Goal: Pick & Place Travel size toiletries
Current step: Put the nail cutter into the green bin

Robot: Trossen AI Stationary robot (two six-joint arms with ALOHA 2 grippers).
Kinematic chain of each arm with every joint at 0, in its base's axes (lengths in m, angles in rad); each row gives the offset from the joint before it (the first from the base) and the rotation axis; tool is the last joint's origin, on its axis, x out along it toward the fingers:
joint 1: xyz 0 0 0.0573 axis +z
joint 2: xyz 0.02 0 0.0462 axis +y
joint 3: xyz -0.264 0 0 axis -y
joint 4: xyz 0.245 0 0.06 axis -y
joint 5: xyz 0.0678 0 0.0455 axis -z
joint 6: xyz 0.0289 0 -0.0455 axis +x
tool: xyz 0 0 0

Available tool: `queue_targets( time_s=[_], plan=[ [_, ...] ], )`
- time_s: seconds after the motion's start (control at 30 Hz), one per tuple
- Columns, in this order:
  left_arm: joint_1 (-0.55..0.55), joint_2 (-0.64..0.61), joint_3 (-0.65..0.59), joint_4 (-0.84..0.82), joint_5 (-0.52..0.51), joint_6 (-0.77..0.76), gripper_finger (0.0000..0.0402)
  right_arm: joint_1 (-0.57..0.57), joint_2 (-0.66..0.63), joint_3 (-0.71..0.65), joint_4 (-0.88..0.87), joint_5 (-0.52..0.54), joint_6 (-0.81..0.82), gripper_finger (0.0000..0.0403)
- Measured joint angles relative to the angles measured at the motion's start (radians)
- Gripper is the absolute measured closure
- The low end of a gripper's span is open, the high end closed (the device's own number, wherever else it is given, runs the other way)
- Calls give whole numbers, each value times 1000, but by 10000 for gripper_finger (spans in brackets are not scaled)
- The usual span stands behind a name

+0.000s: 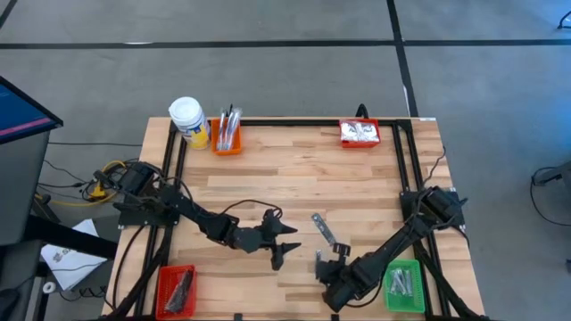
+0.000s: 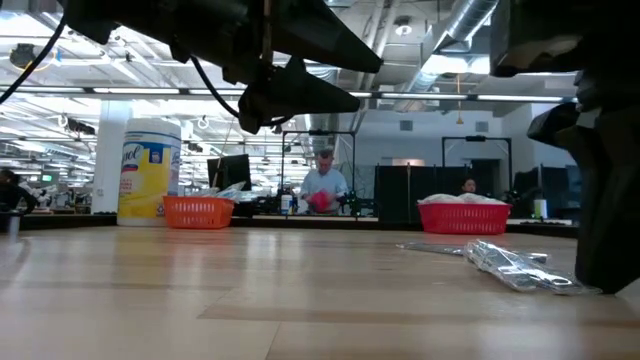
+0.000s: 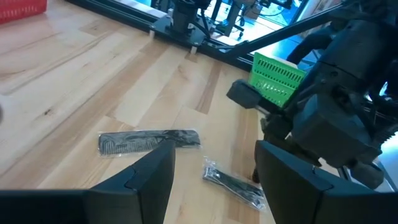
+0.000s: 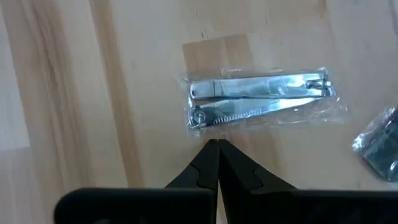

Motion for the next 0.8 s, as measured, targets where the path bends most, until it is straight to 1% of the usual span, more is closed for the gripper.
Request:
queue_targets(
  time_s=[0.23,0.4,0.53,0.73,0.8],
  plan=[
    [-12,0,0,0,0,-7,189,-52,7,-4,49,127,-95,403],
    [-27,0,0,-1,0,-26,189,-95,7,-4,80,129,-165,403],
    [-45,0,0,-8,-7,-29,189,-89,6,-4,57,150,-186,403],
    [-74,29,1,-19,-148,-29,201,-49,-32,-4,24,204,-185,403],
    [-75,67,16,-17,-160,-29,209,-35,-53,-4,20,214,-185,403]
  ],
)
